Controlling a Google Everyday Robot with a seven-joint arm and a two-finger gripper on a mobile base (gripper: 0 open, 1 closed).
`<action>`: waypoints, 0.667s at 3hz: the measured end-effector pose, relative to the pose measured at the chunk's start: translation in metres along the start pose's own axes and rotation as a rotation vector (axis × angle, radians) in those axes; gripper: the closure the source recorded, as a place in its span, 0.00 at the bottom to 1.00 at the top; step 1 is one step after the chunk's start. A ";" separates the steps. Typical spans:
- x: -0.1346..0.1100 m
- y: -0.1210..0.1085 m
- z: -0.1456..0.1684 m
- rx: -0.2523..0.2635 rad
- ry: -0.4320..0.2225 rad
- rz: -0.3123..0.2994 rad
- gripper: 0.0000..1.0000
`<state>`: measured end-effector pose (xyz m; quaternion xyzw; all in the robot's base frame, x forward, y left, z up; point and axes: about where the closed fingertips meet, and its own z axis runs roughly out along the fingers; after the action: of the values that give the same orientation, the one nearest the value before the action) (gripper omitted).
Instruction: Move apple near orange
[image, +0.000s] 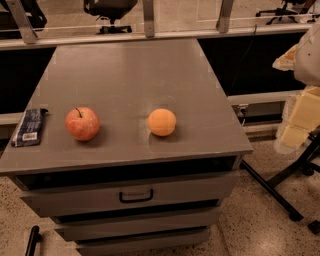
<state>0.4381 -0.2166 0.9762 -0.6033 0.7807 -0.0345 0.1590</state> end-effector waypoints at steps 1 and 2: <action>0.000 0.000 0.000 0.000 0.000 0.000 0.00; -0.017 -0.005 0.000 0.006 -0.017 -0.042 0.00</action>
Offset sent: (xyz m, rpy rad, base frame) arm 0.0213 0.0382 0.0064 0.0071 -0.0183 0.1194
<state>0.4461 -0.2021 0.9808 -0.6195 0.7663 -0.0347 0.1668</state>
